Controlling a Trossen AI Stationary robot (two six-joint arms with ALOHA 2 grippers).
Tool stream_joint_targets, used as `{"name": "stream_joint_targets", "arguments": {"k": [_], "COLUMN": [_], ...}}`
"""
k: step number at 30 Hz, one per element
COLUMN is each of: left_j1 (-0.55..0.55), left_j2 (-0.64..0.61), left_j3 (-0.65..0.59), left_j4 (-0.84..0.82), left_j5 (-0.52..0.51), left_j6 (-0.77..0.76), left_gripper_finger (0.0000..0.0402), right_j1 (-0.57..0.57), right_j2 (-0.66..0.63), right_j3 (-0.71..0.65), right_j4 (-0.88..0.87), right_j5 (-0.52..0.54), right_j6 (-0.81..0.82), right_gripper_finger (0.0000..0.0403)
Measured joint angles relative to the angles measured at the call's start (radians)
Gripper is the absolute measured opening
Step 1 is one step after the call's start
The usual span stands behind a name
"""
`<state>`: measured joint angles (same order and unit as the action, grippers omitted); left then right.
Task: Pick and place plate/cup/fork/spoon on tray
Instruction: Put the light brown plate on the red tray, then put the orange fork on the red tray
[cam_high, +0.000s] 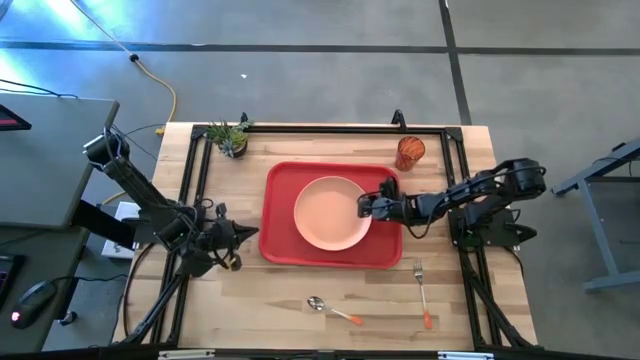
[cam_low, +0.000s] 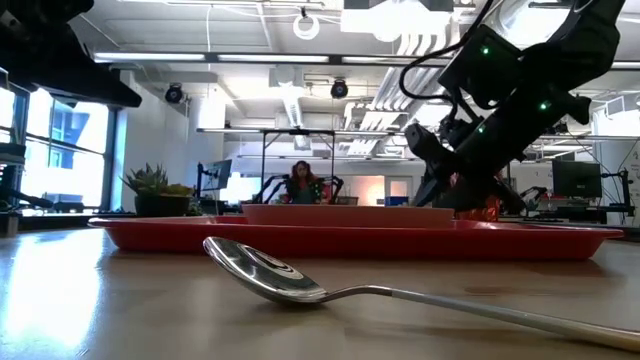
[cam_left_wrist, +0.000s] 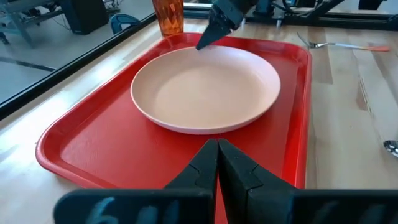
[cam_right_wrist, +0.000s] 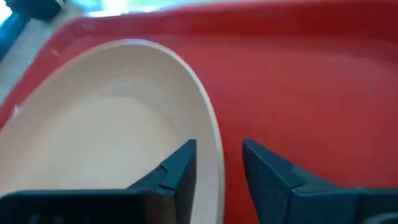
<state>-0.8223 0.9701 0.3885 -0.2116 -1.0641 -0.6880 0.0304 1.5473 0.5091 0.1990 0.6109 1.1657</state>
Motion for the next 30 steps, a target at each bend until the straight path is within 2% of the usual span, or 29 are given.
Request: {"name": "stream_joint_targets", "arguments": {"k": [4,8,16,20,25,30], "left_j1": [0.0,0.0,0.0,0.0,0.002,0.018], "left_j2": [0.01,0.023,0.042,0.05,0.079,0.125], "left_j3": [0.0,0.0,0.0,0.0,0.0,0.0], "left_j4": [0.0,-0.001,-0.001,0.0,0.007,0.067], "left_j5": [0.0,0.0,-0.004,0.0,-0.03,-0.019], "left_j6": [0.0,0.0,-0.025,-0.049,-0.098,-0.093], "left_gripper_finger": [0.0003,0.0003,0.0003,0.0003,0.0003,0.0003], "right_j1": [0.013,0.049,0.165,0.22,0.31,0.39], "right_j2": [-0.061,-0.173,-0.444,-0.528,-0.503,-0.316], "right_j3": [0.0,0.0,0.0,0.014,0.149,0.34], "right_j4": [-0.003,-0.015,-0.127,-0.147,-0.035,-0.001], "right_j5": [0.045,0.074,0.121,0.095,0.04,0.024], "right_j6": [-0.022,-0.092,-0.168,-0.267,-0.484,-0.662], "right_gripper_finger": [0.0137,0.0133,0.0109,0.0091,0.0082,0.0076]}}
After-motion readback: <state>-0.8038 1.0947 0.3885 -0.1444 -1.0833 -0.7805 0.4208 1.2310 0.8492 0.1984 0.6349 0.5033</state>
